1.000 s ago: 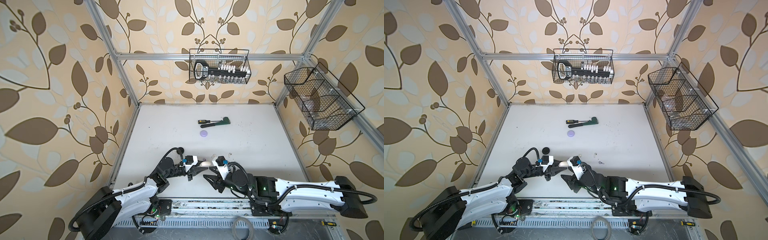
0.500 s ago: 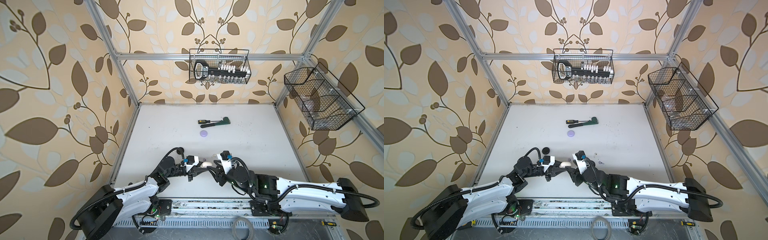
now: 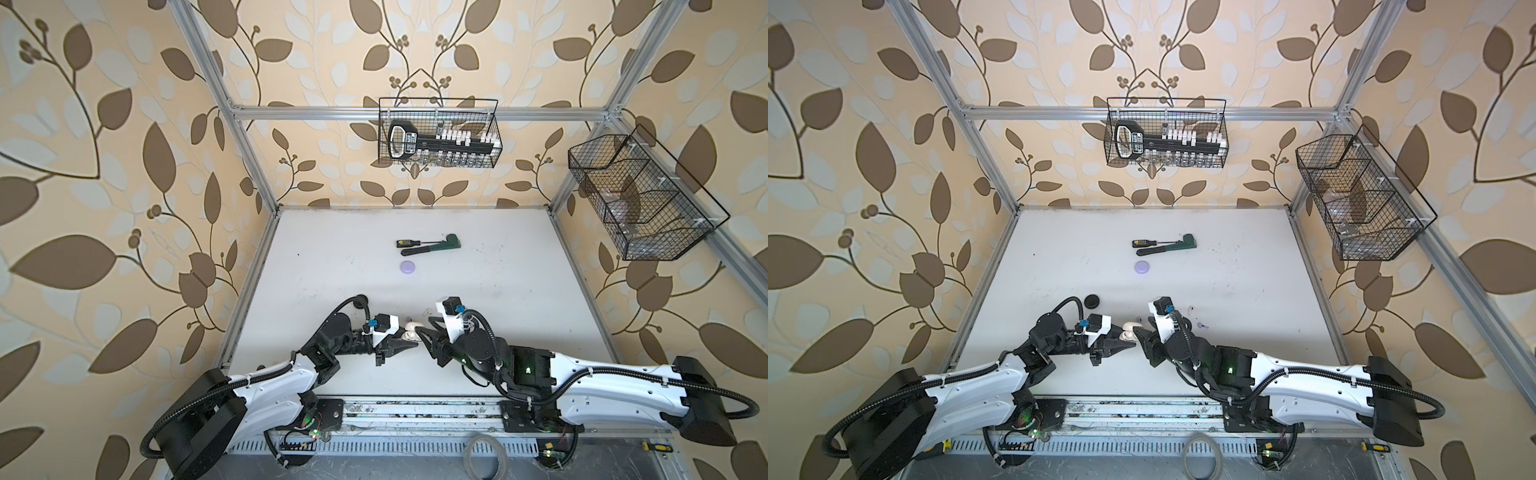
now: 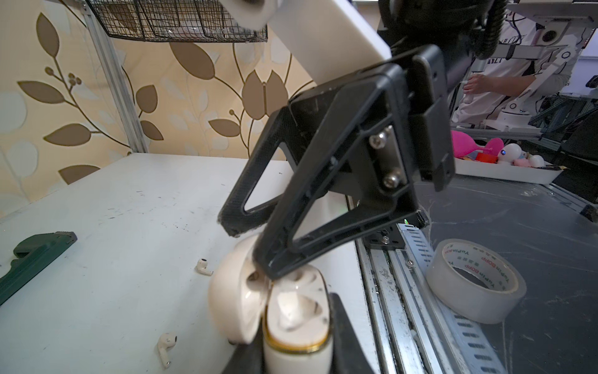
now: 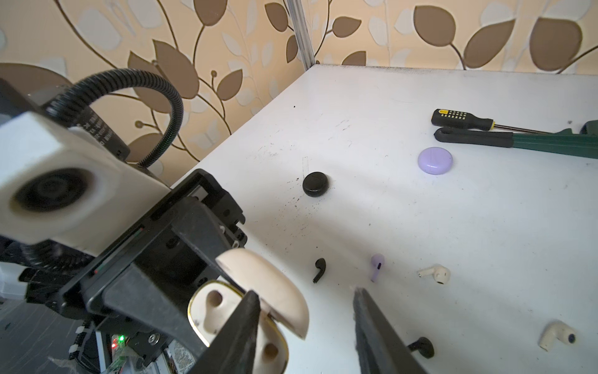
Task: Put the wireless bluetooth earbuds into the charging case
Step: 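Push the case lid open with the right gripper, then withdraw the right gripper from the open case toward the loose earbuds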
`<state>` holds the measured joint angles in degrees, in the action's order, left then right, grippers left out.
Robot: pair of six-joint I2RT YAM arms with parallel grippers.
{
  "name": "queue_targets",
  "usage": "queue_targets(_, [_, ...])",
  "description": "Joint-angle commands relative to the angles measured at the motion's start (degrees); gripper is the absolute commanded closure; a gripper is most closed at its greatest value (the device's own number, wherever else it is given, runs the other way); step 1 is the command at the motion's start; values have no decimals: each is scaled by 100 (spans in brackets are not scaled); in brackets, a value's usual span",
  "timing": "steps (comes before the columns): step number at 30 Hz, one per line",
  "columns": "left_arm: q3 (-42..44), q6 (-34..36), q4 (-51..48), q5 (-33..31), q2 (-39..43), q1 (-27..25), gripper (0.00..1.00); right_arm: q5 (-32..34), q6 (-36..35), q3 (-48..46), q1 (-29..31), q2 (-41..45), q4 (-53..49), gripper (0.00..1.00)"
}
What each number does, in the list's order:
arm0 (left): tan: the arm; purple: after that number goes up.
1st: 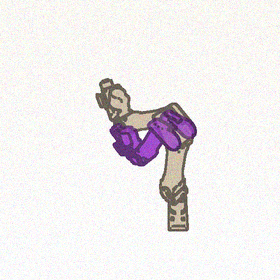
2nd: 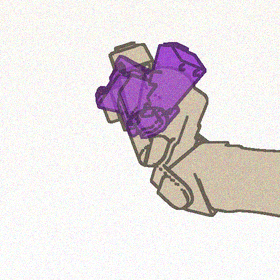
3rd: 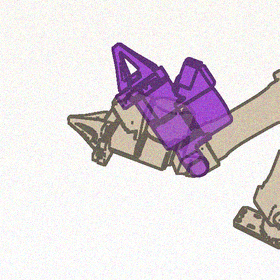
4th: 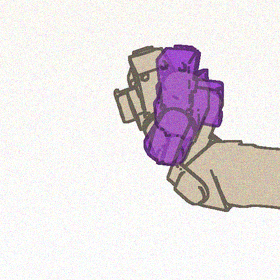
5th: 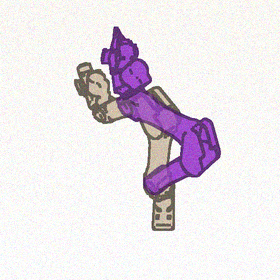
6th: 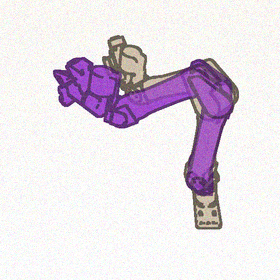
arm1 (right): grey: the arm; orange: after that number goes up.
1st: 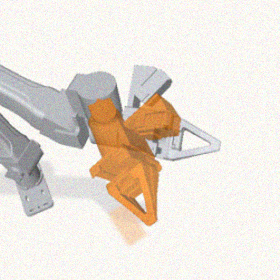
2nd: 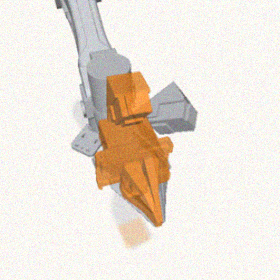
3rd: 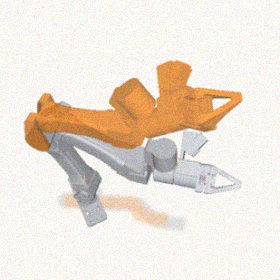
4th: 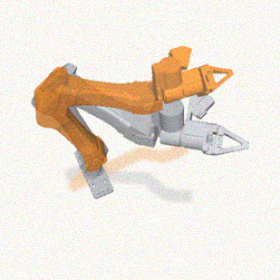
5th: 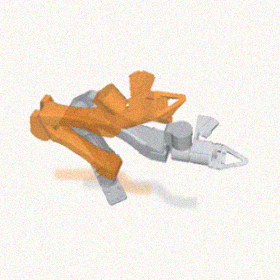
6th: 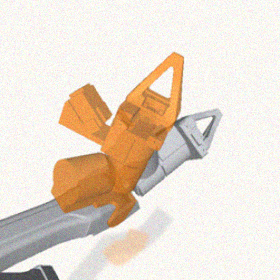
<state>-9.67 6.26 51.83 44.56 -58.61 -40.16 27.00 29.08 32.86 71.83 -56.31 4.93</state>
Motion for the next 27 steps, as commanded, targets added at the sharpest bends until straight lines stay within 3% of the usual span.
queue_targets(1, [-203,50,347,188,52,-44,100,134,261,146,-93,-16,-149,55])
queue_targets(11, [-123,-547,1256,3,-401,-44,100,114,690,490,-108,-244,-634,51])
queue_targets(27, [-211,-658,1036,-470,-597,-44,100,-258,836,790,-453,-21,-964,38])
